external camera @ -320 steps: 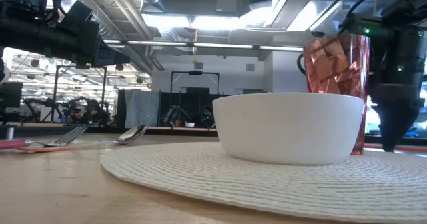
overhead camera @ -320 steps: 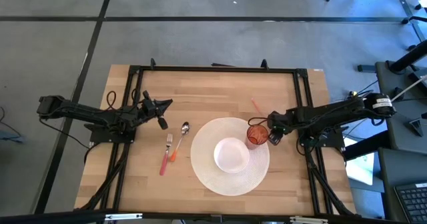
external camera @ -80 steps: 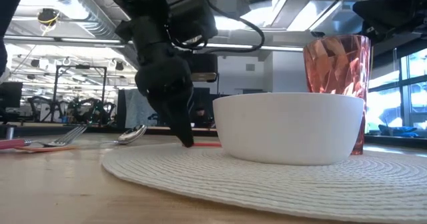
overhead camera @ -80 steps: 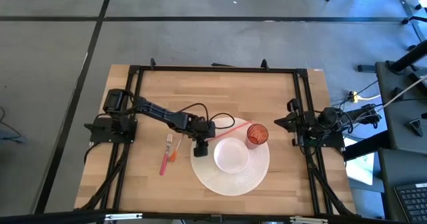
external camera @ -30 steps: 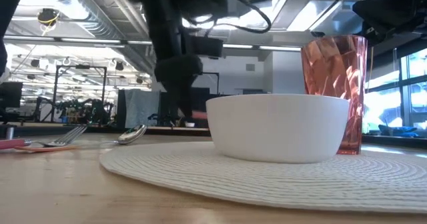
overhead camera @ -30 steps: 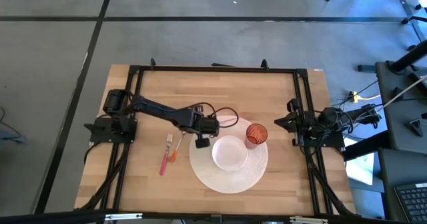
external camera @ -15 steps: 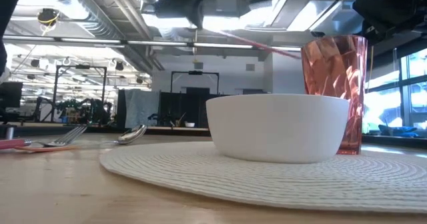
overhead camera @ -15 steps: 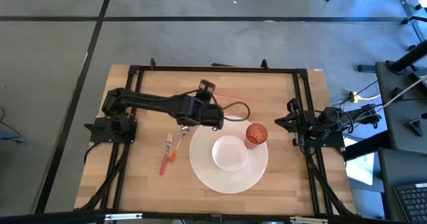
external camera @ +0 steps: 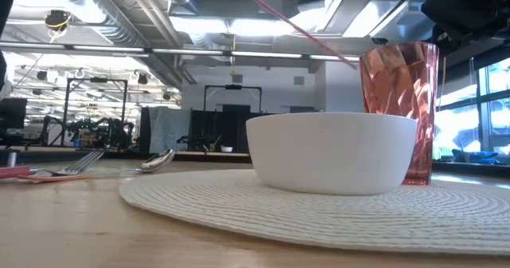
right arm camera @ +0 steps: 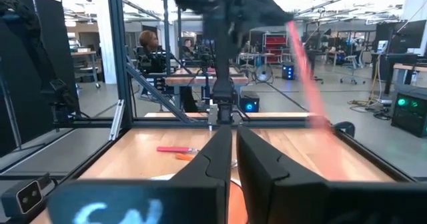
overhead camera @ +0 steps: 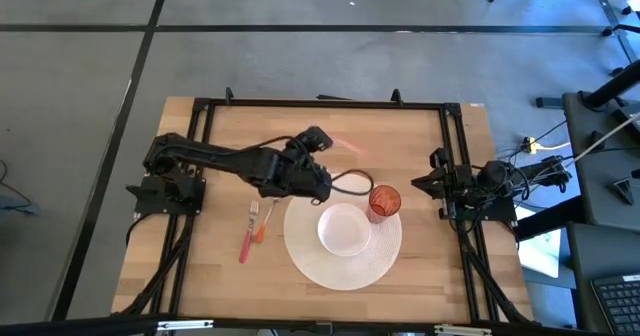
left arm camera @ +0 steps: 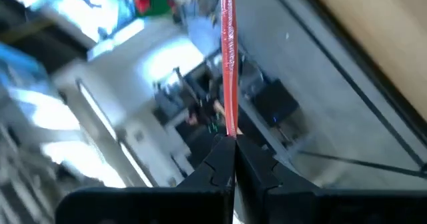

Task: Pick & Place Utensil
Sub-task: Put the red straw into the brown cup

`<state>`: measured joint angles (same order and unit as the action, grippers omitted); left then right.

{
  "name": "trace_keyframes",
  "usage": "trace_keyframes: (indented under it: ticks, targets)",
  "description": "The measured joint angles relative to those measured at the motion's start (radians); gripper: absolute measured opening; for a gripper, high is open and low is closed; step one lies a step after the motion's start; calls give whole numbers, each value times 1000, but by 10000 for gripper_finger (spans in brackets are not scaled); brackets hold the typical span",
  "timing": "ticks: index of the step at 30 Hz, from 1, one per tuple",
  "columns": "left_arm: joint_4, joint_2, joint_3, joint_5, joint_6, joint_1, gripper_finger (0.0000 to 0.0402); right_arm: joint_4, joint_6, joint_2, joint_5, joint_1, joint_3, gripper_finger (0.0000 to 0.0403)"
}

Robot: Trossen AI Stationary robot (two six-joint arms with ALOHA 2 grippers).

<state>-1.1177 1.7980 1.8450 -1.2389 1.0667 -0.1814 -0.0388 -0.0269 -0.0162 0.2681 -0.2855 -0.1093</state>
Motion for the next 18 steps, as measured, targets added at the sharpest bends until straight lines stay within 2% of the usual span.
trace_keyframes:
  ticks: [4,12,18]
  targets:
    - [6,-17,0,38,115,-34,1,-1,0,0,1,0,0,26]
    - [199,-23,0,96,287,-114,1,-1,-3,-1,1,0,0,26]
    - [203,-23,-1,127,334,-134,1,-1,-2,-1,0,0,0,26]
